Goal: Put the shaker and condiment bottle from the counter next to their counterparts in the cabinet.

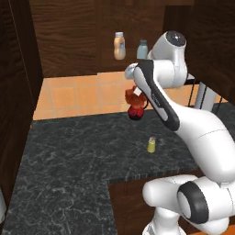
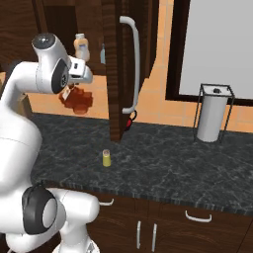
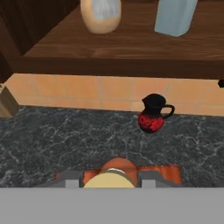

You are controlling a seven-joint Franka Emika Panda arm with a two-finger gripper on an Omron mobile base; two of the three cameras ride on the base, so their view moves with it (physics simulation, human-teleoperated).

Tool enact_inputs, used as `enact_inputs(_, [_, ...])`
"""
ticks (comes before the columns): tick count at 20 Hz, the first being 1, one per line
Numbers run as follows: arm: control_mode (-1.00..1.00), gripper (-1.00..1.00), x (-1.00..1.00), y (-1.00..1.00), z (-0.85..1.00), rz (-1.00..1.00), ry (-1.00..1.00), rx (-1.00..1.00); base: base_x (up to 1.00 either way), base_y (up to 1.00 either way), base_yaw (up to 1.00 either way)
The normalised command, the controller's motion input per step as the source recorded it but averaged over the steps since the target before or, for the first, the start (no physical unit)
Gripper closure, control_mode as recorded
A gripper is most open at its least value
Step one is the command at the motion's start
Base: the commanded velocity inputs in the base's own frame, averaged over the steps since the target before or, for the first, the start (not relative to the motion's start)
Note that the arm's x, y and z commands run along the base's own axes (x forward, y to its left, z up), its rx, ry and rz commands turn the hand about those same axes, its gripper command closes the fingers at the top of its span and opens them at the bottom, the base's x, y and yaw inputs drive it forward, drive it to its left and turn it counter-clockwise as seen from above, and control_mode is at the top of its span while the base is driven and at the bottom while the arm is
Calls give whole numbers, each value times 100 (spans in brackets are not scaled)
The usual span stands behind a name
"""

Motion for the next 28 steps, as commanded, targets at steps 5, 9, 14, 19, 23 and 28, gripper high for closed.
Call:
enact_inputs(5, [-100, 100, 0, 0, 68, 0, 0, 0, 0, 0, 0])
enact_inputs(9, [-100, 100, 0, 0, 58, 0, 0, 0, 0, 0, 0])
enact_inputs(14, [-100, 100, 0, 0, 49, 0, 0, 0, 0, 0, 0])
enact_inputs(19, [-100, 100, -4, 0, 37, 2, -6, -1, 0, 0, 0])
enact_inputs(23, [-100, 100, -25, 0, 13, 7, -28, -4, 0, 0, 0])
enact_inputs(28, [-100, 100, -19, 0, 12, 7, -32, -4, 0, 0, 0])
